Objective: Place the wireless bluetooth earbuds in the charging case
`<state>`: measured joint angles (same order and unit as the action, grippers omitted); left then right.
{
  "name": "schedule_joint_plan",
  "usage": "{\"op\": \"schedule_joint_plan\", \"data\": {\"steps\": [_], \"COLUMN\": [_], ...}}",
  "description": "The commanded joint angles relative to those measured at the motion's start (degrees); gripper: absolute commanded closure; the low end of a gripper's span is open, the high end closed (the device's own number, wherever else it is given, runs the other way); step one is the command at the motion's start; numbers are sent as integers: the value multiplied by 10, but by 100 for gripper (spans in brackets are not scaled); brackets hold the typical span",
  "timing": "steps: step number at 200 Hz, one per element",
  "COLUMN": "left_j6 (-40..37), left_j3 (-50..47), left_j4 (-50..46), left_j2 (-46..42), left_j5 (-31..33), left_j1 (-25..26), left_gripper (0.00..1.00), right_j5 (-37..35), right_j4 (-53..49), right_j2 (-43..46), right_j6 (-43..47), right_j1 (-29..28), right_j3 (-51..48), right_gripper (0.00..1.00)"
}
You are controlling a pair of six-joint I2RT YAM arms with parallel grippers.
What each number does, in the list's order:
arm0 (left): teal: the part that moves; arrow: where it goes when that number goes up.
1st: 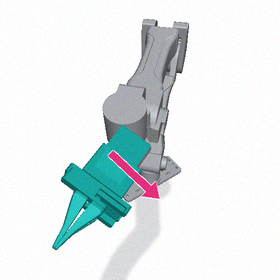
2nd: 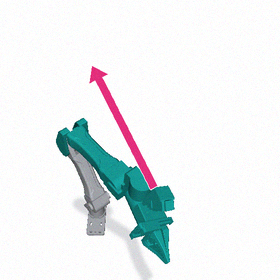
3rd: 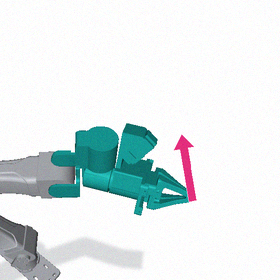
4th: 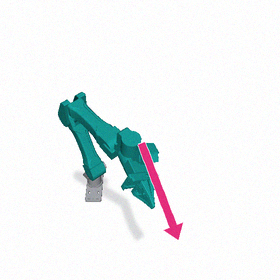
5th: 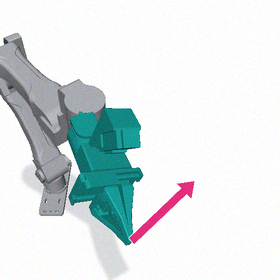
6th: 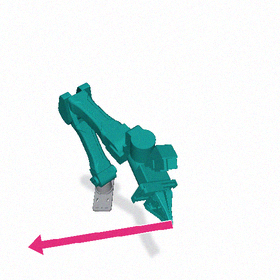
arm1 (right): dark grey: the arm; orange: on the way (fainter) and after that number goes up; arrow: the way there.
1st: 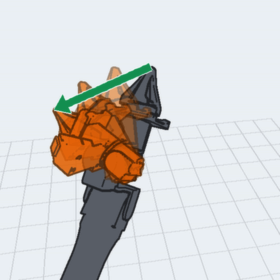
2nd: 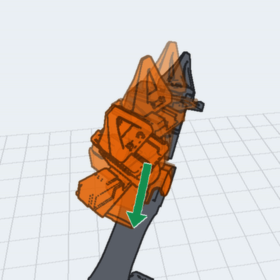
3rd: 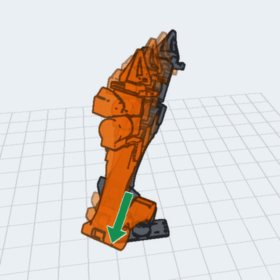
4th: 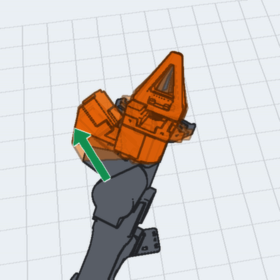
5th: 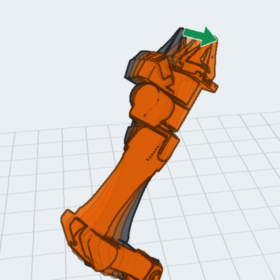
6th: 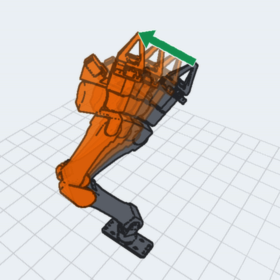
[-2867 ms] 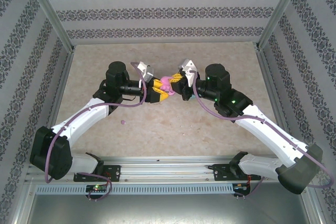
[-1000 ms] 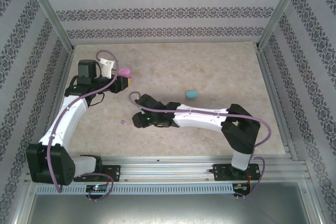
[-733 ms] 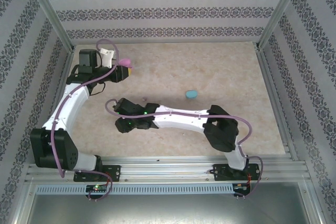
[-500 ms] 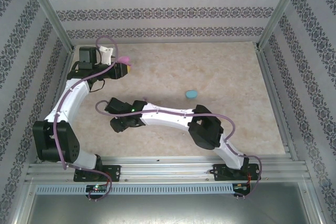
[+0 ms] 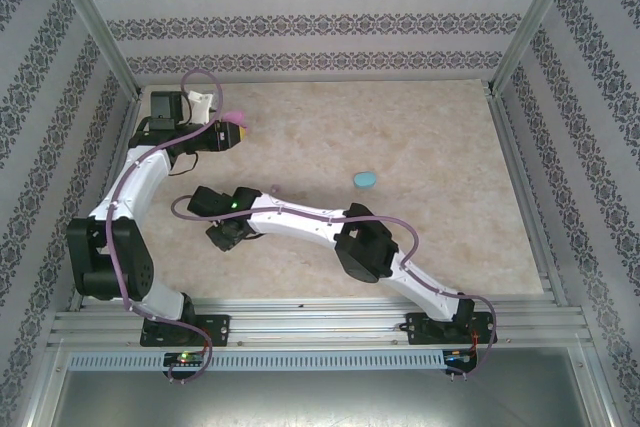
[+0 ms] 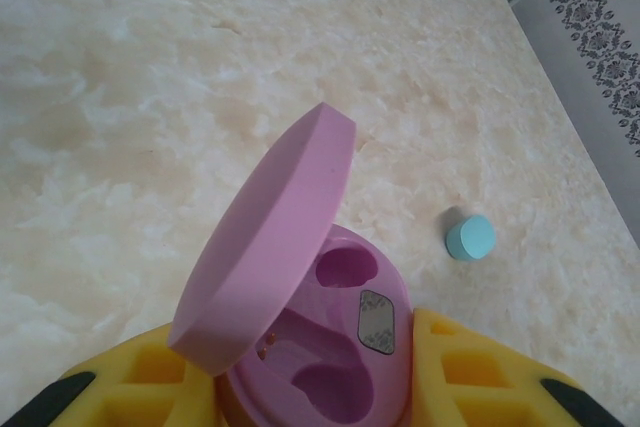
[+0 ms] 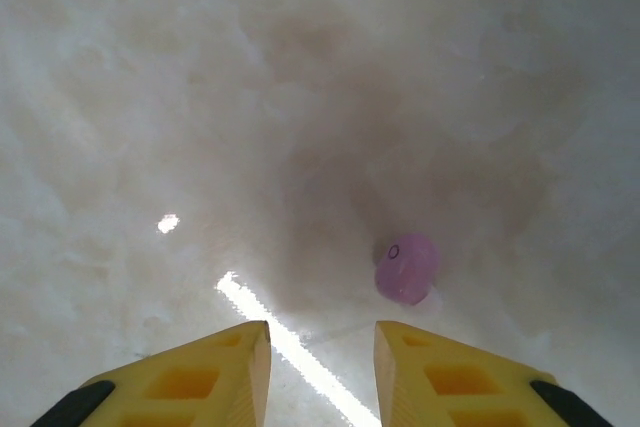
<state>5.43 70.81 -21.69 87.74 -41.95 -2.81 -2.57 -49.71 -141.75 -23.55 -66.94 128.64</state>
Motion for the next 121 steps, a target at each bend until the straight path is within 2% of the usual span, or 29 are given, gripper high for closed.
{"op": "schedule_joint_plan", "data": {"steps": [1, 89, 121], "left_j6": [4, 0, 2], "left_j3": [9, 3, 1], "left_j4": [10, 19, 22], "left_j2": [6, 12, 15], "left_j5": [-16, -24, -29], "left_j1": [-9, -10, -10], "left_gripper": [79, 80, 80], "right_j5": [-24, -8, -3], "right_j4": [-32, -44, -46], "right_j2": [-16, -61, -74], "right_j6": [12, 14, 13], "right_j1": [8, 18, 20], "right_j3": [30, 68, 76], "right_gripper": [68, 57, 57]}}
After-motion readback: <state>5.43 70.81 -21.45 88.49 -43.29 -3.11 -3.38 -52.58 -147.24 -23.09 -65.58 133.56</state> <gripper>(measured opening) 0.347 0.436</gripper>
